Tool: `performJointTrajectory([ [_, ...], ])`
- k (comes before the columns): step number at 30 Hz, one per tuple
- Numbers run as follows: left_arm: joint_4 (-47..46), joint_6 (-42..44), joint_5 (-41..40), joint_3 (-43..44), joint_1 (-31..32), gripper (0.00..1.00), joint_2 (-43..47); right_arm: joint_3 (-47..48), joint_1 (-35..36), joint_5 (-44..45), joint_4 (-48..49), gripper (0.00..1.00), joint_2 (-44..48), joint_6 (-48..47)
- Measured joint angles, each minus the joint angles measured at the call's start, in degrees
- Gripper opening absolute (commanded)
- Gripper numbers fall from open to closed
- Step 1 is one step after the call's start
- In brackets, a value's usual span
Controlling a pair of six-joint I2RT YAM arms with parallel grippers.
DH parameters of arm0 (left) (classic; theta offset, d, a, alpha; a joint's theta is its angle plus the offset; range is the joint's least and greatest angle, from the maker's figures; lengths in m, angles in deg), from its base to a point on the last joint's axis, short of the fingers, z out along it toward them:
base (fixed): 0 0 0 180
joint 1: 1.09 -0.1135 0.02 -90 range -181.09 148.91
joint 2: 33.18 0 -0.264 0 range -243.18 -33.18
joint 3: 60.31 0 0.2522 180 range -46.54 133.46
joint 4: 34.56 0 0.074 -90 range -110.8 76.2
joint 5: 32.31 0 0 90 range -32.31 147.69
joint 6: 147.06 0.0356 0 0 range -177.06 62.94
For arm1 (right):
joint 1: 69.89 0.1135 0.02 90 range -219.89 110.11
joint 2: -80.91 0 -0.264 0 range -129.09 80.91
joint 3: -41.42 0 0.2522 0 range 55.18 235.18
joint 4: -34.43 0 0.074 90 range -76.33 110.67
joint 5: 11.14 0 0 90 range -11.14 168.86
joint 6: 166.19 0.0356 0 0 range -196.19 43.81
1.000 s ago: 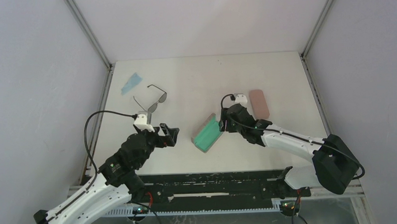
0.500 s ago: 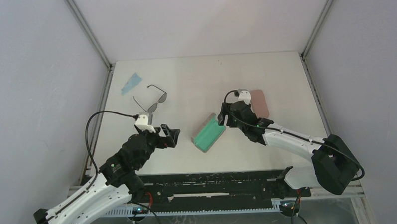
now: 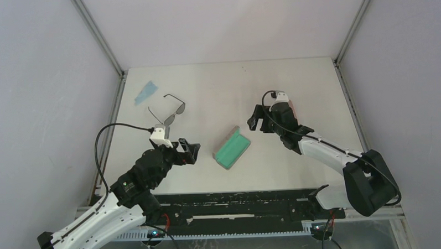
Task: Organize the sunglasses
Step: Adjust the sunglasses case at the center of the board.
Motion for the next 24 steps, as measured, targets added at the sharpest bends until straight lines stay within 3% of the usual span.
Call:
performJointTrajectory([
  [8, 0.0, 0.0, 0.0, 0.0, 0.0, 1.00, 0.2, 0.3, -2.6, -10.2, -4.6, 0.80, -2.5, -6.6],
  [24, 0.2, 0.1, -2.6, 0.0, 0.1, 1.00, -0.5, 11.9, -0.4, -19.3, -17.8, 0.63, -13.7, -21.8],
])
